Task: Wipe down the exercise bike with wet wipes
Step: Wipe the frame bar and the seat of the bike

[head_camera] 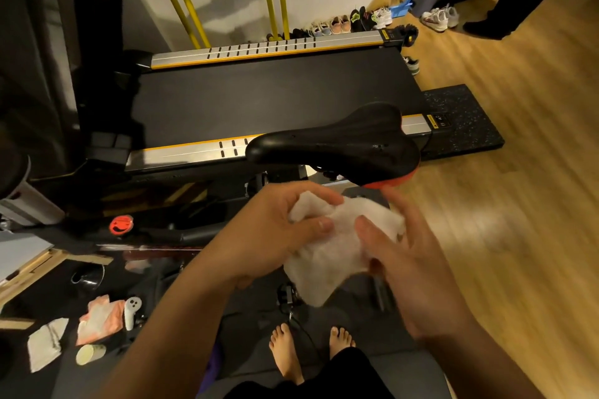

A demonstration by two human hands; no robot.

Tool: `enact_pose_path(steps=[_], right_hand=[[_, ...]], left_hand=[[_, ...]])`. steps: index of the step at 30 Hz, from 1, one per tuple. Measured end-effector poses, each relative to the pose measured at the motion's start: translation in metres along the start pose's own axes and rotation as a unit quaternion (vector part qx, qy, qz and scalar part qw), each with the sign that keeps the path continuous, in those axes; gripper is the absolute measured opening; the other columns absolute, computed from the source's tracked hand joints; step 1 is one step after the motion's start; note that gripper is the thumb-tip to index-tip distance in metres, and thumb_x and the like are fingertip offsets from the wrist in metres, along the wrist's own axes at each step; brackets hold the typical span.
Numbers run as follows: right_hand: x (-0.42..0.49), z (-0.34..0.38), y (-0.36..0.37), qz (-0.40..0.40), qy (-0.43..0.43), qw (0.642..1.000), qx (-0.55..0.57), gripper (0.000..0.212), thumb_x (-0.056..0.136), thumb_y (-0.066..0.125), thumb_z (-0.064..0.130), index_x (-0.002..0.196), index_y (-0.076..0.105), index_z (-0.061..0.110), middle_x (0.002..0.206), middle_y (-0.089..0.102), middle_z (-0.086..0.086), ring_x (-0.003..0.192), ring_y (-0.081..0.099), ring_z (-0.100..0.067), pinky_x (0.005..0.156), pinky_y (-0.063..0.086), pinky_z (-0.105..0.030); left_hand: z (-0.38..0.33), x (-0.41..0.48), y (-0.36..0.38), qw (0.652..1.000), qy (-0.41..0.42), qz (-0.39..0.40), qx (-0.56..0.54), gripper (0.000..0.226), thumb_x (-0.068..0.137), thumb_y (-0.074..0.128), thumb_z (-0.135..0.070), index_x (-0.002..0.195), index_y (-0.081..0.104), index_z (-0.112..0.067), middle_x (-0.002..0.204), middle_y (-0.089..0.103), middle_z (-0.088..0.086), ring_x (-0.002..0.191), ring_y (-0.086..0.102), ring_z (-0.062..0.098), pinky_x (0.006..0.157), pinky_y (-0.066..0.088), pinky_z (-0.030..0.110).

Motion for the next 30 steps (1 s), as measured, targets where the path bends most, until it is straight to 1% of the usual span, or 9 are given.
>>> enact_pose_path(steps=[2, 6, 9, 12, 16, 18, 22, 26, 30], right_hand=[[-0.004, 0.024, -0.002, -0.012, -0.11, 0.98, -0.164, 0.065, 0.07, 0.079, 0.038, 0.129, 0.052, 0.037, 0.102, 0.07, 0.007, 0.091, 0.069, -0.007, 0.072, 0.057, -0.022], [-0.01, 0.051, -0.01, -0.094, -0.276, 0.854, -0.432, 0.011, 0.08, 0.078, 0.028, 0.087, 0.07, 0.025, 0.087, 0.056, 0.013, 0.08, 0.057, -0.004, 0.067, 0.041, -0.006], [-0.011, 0.068, -0.026, -0.133, -0.303, 0.873, -0.358, 0.011, 0.082, 0.068, 0.032, 0.08, 0.066, 0.021, 0.109, 0.057, 0.012, 0.099, 0.056, 0.002, 0.077, 0.041, -0.004], [-0.004, 0.073, -0.038, -0.126, -0.253, 0.937, -0.206, 0.009, 0.091, 0.063, 0.032, 0.087, 0.06, 0.025, 0.091, 0.067, 0.014, 0.081, 0.063, 0.0, 0.065, 0.051, -0.017], [0.02, 0.096, -0.051, -0.202, -0.257, 0.907, -0.264, 0.01, 0.096, 0.056, 0.028, 0.087, 0.055, 0.032, 0.083, 0.062, 0.016, 0.076, 0.059, -0.006, 0.063, 0.05, -0.028], [0.046, 0.116, -0.056, -0.237, -0.266, 0.865, -0.354, 0.006, 0.095, 0.055, 0.033, 0.099, 0.056, 0.028, 0.089, 0.061, 0.013, 0.085, 0.06, -0.011, 0.069, 0.048, -0.029], [0.088, 0.127, -0.035, -0.263, -0.275, 0.668, -0.639, 0.048, 0.096, 0.047, 0.041, 0.138, 0.042, 0.019, 0.133, 0.051, -0.01, 0.119, 0.05, -0.029, 0.092, 0.043, -0.045], [0.108, 0.039, -0.015, -0.15, -0.218, 0.593, -0.761, 0.061, 0.098, 0.029, 0.041, 0.145, 0.035, 0.002, 0.15, 0.036, -0.023, 0.139, 0.034, -0.038, 0.113, 0.03, -0.052], [0.112, 0.023, 0.013, -0.14, -0.282, 0.564, -0.763, 0.075, 0.082, 0.072, 0.023, 0.142, 0.037, -0.004, 0.145, 0.04, -0.028, 0.136, 0.039, -0.042, 0.112, 0.025, -0.052]], left_hand=[[0.001, 0.0, -0.01, 0.996, 0.003, -0.075, 0.042, 0.015, 0.088, 0.068, -0.024, 0.098, 0.071, -0.034, 0.096, 0.071, -0.013, 0.089, 0.068, 0.002, 0.076, 0.061, 0.032], [-0.003, 0.001, -0.006, 0.988, 0.039, -0.131, 0.065, 0.006, 0.083, 0.067, -0.036, 0.083, 0.066, -0.042, 0.089, 0.066, -0.019, 0.085, 0.063, -0.005, 0.066, 0.054, 0.015], [-0.008, 0.002, 0.001, 0.984, 0.058, -0.162, 0.04, 0.014, 0.071, 0.059, -0.056, 0.078, 0.065, -0.044, 0.102, 0.053, -0.023, 0.098, 0.054, -0.005, 0.07, 0.057, 0.019], [-0.023, 0.007, 0.007, 0.977, 0.12, -0.179, 0.006, 0.019, 0.08, 0.057, -0.052, 0.084, 0.069, -0.038, 0.11, 0.058, -0.02, 0.103, 0.056, -0.002, 0.072, 0.053, 0.013], [-0.038, 0.032, 0.012, 0.965, 0.137, -0.223, 0.014, 0.03, 0.094, 0.055, -0.043, 0.071, 0.062, -0.026, 0.07, 0.061, -0.013, 0.069, 0.062, 0.001, 0.057, 0.045, 0.012], [-0.036, 0.06, 0.01, 0.961, 0.097, -0.241, 0.093, 0.031, 0.094, 0.055, -0.043, 0.067, 0.053, -0.028, 0.06, 0.054, -0.013, 0.058, 0.055, -0.001, 0.054, 0.041, 0.011], [-0.006, 0.095, 0.009, 0.945, -0.022, -0.21, 0.252, 0.021, 0.094, 0.056, -0.047, 0.101, 0.053, -0.028, 0.077, 0.061, -0.009, 0.069, 0.06, 0.006, 0.067, 0.055, 0.03], [0.008, 0.056, -0.018, 0.921, -0.017, -0.293, 0.256, 0.015, 0.094, 0.059, -0.04, 0.104, 0.054, -0.029, 0.068, 0.059, -0.009, 0.062, 0.057, 0.003, 0.058, 0.043, 0.021], [0.019, 0.025, -0.063, 0.9, 0.02, -0.366, 0.234, 0.009, 0.093, 0.063, -0.026, 0.099, 0.061, -0.02, 0.077, 0.06, -0.008, 0.068, 0.058, 0.007, 0.065, 0.052, 0.031]])
Point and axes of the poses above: each hand's wrist, its own x-axis towards the middle knuckle, its own y-axis out of the palm, z = x × y, the point moved 9 cm from there along x, towards the middle knuckle
